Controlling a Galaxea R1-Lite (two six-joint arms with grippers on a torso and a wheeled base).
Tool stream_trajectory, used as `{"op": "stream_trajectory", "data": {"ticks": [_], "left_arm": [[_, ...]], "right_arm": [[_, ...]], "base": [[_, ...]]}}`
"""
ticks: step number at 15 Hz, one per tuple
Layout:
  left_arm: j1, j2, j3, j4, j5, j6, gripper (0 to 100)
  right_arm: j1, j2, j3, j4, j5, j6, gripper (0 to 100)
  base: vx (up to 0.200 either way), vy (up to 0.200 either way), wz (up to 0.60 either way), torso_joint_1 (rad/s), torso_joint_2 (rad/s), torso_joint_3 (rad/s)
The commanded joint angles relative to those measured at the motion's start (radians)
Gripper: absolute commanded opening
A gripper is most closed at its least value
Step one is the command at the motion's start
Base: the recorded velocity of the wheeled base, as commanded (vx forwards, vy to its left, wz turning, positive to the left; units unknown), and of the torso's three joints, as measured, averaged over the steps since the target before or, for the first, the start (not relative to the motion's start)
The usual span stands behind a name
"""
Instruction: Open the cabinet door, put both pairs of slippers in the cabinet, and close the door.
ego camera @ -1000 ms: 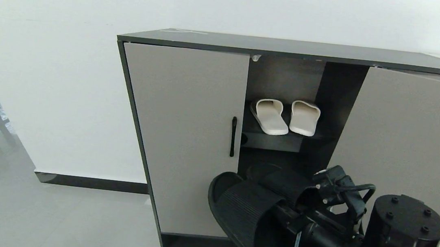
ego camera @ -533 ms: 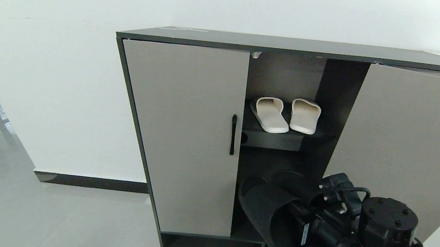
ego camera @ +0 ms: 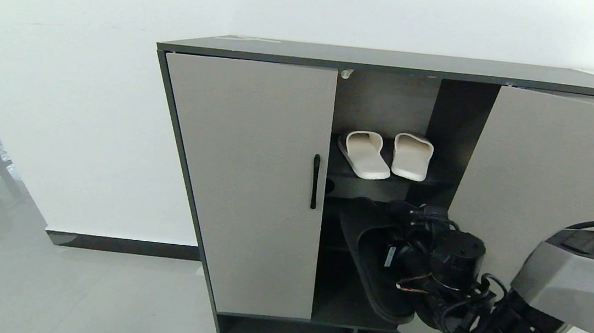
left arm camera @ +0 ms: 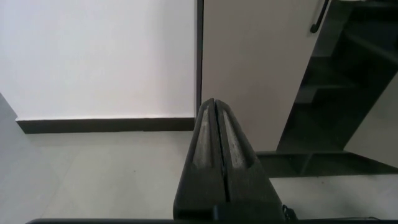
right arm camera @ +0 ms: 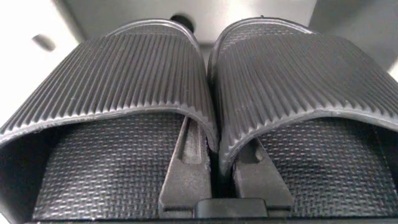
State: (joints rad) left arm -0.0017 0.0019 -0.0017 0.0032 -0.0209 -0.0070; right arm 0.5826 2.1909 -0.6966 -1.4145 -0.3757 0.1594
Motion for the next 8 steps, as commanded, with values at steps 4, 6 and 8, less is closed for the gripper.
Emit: {"op": "stream_trajectory", "data": {"ticks": [4,6,8], "left_arm": [[0.0,0.0,0.0,0.0,-0.001,0.001,0],[0.0,0.0,0.0,0.0,-0.001,0.001,0],[0.0,0.0,0.0,0.0,-0.001,0.001,0]], "right_arm": [[-0.086,0.224,-0.281,0.025,0.0,-0.101,0],[-0.092,0.251,-0.33,0.052,0.0,-0.101,0],[-0.092,0.279,-0.356,0.052,0.0,-0.101,0]], "base": [[0.0,0.0,0.0,0.0,0.0,0.0],[0.0,0.0,0.0,0.0,0.0,0.0],[0.0,0.0,0.0,0.0,0.0,0.0]]}}
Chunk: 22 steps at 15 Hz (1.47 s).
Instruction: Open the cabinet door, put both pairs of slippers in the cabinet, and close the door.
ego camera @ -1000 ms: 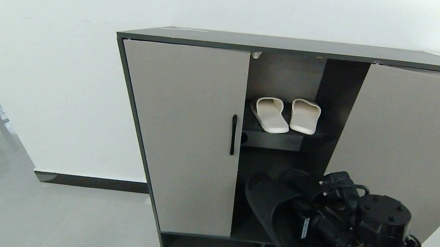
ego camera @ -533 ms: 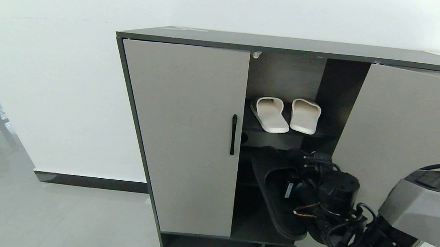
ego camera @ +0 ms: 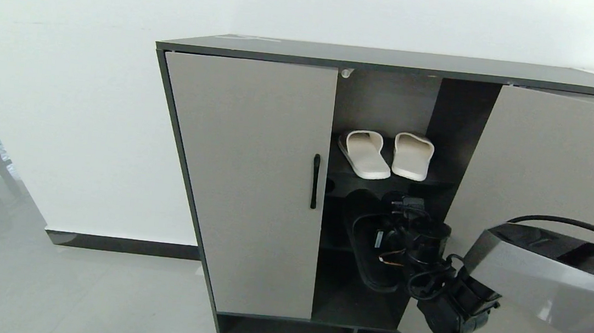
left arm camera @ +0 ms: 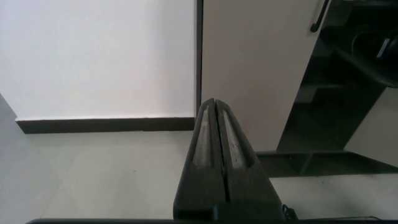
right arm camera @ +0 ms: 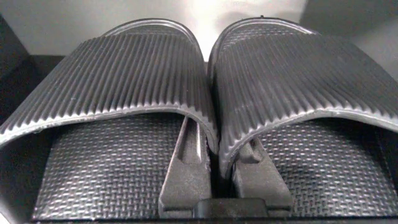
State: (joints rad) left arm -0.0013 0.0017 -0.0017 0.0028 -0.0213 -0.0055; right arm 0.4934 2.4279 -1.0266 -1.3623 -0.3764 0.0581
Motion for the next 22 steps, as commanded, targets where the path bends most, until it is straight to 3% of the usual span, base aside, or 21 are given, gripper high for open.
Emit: {"op": "stream_trajectory", "data": {"ticks": [1,3,12,19,22], "left_arm": [[0.0,0.0,0.0,0.0,0.0,-0.001,0],[0.0,0.0,0.0,0.0,0.001,-0.001,0],[0.001,0.0,0.0,0.0,0.001,-0.001,0],[0.0,0.0,0.0,0.0,0.001,-0.002,0],[0.0,0.0,0.0,0.0,0.001,-0.002,0]], "right_arm": [[-0.003,0.048,-0.032,0.0,0.001,0.0,0],[-0.004,0.079,-0.064,0.0,0.001,0.0,0],[-0.026,0.181,-0.182,0.002,0.001,-0.006,0],[-0.033,0.198,-0.389,0.169,0.001,-0.007,0],[-0.036,0.218,-0.537,0.258,-0.001,-0.009,0]], "base": [[0.2,0.0,0.0,0.002,0.0,0.007],[0.2,0.0,0.0,0.0,0.0,0.002],[0.0,0.0,0.0,0.0,0.0,0.0],[0.0,0.0,0.0,0.004,0.0,-0.151],[0.0,0.0,0.0,0.0,0.0,-0.068]]}}
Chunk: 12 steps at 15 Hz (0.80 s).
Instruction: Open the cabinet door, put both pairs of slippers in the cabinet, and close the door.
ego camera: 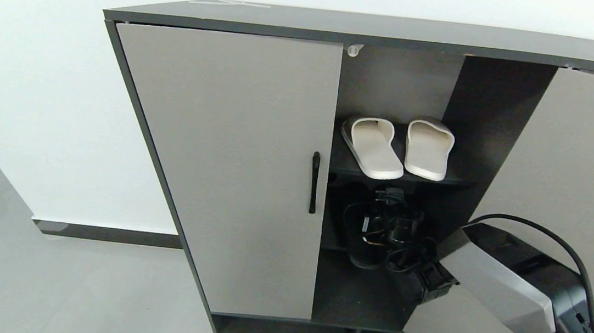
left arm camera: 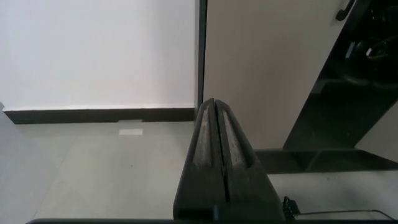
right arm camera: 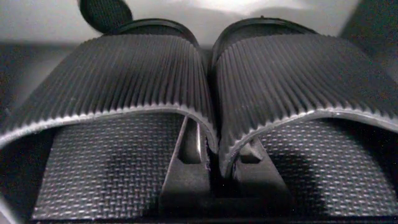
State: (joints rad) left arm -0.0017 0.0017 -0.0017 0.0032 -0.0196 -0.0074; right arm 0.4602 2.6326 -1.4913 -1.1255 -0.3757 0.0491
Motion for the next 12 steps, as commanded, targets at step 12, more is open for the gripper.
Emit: {"op": "stream_trajectory", "data": {"ticks": [12], "left_arm": [[0.002,0.0,0.0,0.0,0.0,0.0,0]], "right_arm": [[-0.048,0.202,-0.509,0.222,-0.003,-0.092,0]], "base": [[0.0,0.0,0.0,0.0,0.0,0.0]]}}
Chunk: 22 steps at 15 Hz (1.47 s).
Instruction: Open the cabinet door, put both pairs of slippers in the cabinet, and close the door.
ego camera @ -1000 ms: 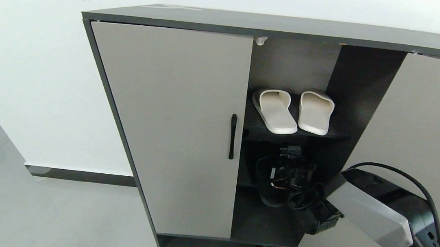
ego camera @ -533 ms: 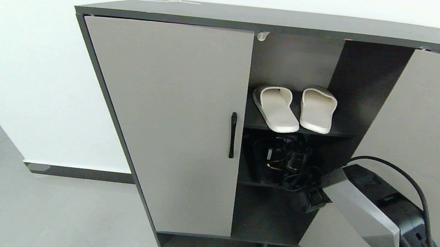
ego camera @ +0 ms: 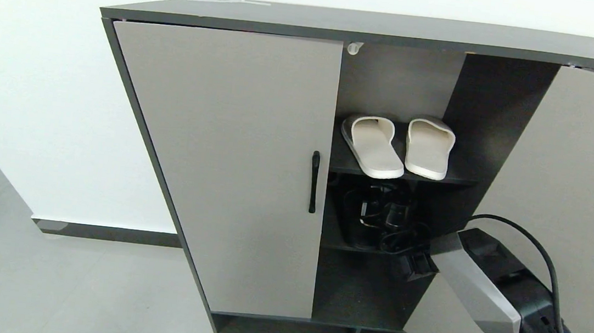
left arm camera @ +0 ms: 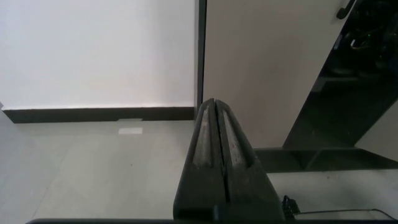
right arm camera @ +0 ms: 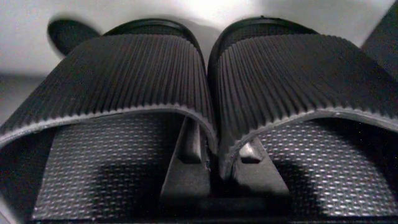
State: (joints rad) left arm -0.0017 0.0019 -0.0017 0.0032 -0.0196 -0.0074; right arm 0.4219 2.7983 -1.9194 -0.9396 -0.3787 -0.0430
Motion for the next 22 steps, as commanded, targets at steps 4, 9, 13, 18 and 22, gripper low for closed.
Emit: {"op": "stream_trajectory", "data": {"ticks": [4,9,13,18,22], "left_arm": [[0.0,0.0,0.0,0.0,0.0,0.0,0],[0.0,0.0,0.0,0.0,0.0,0.0,0],[0.0,0.0,0.0,0.0,0.0,0.0,0],[0.0,0.0,0.0,0.0,0.0,0.0,0],[0.002,0.0,0.0,0.0,0.0,0.0,0]], "right_arm": [[-0.009,0.067,-0.081,0.105,0.0,0.002,0],[-0.009,0.095,-0.081,0.128,0.001,0.005,0],[-0.009,0.095,-0.081,0.15,0.0,0.008,100],[-0.011,0.064,-0.081,0.097,-0.043,0.006,100],[-0.009,-0.062,0.028,0.054,-0.035,0.008,100]], "base": [[0.0,0.0,0.0,0.0,0.0,0.0],[0.0,0.0,0.0,0.0,0.0,0.0],[0.0,0.0,0.0,0.0,0.0,0.0],[0.0,0.0,0.0,0.0,0.0,0.0],[0.0,0.0,0.0,0.0,0.0,0.0]]}}
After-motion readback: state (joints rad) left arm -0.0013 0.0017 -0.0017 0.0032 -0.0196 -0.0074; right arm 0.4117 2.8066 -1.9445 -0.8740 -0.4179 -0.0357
